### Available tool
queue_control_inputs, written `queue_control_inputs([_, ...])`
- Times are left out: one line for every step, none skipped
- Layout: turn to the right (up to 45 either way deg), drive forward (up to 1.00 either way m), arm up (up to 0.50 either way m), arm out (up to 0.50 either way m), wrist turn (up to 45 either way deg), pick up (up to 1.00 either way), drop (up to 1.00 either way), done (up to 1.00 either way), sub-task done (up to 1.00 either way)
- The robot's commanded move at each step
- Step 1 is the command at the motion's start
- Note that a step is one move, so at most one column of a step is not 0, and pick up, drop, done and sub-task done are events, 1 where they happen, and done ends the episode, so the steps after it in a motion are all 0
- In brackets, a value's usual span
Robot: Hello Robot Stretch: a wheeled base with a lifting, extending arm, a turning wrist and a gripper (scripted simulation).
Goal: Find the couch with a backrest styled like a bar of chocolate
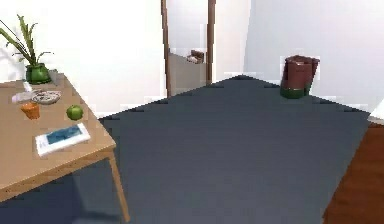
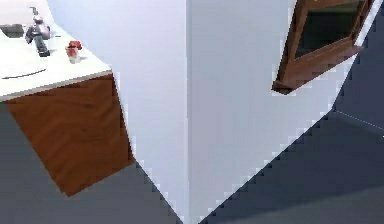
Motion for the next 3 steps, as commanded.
queue_control_inputs([0.0, 0.5, 0.0, 0.0, 0.0, 0.0, 0.0, 0.0, 0.0])
queue_control_inputs([15.0, 0.0, 0.0, 0.0, 0.0, 0.0, 0.0, 0.0, 0.0])
queue_control_inputs([0.0, 0.55, 0.0, 0.0, 0.0, 0.0, 0.0, 0.0, 0.0])
